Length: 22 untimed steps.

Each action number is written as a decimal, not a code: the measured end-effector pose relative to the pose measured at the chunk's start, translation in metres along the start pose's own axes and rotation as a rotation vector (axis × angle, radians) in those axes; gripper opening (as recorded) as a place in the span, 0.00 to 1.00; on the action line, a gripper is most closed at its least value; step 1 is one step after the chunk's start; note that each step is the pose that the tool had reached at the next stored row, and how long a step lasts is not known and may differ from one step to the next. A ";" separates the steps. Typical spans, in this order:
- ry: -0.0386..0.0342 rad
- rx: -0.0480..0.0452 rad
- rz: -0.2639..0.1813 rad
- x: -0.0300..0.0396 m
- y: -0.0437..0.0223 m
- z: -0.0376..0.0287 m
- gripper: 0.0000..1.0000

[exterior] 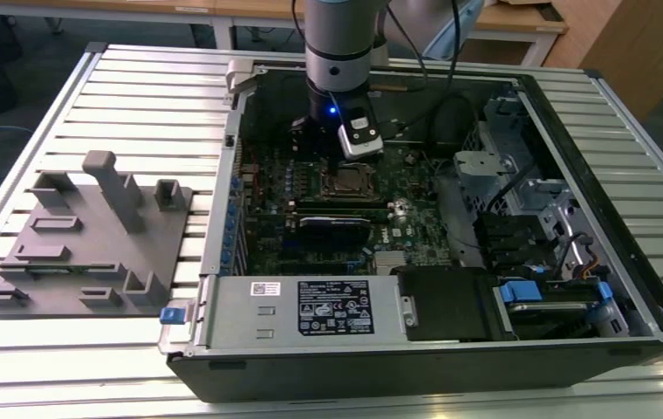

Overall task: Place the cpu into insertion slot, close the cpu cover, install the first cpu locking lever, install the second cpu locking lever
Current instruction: 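Install the first cpu locking lever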

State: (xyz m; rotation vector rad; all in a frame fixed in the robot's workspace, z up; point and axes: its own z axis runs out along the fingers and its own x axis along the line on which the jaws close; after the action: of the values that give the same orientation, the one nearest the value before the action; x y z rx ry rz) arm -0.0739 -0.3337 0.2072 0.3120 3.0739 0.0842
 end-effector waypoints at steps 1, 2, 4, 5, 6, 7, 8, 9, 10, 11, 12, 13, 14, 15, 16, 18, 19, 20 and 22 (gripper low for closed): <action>0.0003 0.0000 0.000 0.0000 0.0000 0.0000 0.10; 0.0006 0.0001 0.000 0.0000 0.0000 0.0000 0.10; 0.0012 0.0002 0.000 0.0000 0.0000 0.0000 0.10; 0.0026 0.0004 0.000 0.0000 0.0000 0.0001 0.10; 0.0030 0.0005 0.000 0.0000 0.0000 0.0000 0.10; 0.0033 0.0006 0.000 0.0000 0.0000 0.0000 0.10; 0.0036 0.0006 0.000 0.0000 0.0000 0.0000 0.10; 0.0039 0.0007 0.000 0.0000 0.0000 0.0000 0.10; 0.0042 0.0008 0.000 0.0000 0.0000 0.0000 0.10; 0.0052 0.0010 0.000 0.0000 0.0001 0.0001 0.10; 0.0085 0.0019 0.000 -0.0002 0.0001 0.0002 0.10; 0.0126 0.0033 0.000 -0.0001 0.0001 0.0002 0.10; 0.0148 0.0043 0.001 0.0000 0.0000 0.0001 0.10; 0.0151 0.0043 0.001 0.0000 0.0000 0.0001 0.10; 0.0155 0.0044 0.001 0.0000 0.0000 0.0000 0.10; 0.0167 0.0046 0.001 0.0000 0.0000 0.0001 0.10; 0.0224 0.0062 0.001 -0.0001 0.0001 0.0004 0.10; 0.0309 0.0093 0.001 -0.0001 0.0001 0.0004 0.10; 0.0461 0.0143 0.002 -0.0002 0.0001 0.0004 0.10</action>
State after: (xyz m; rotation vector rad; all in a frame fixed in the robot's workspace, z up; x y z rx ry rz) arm -0.0737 -0.3337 0.2067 0.3185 3.1212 0.0705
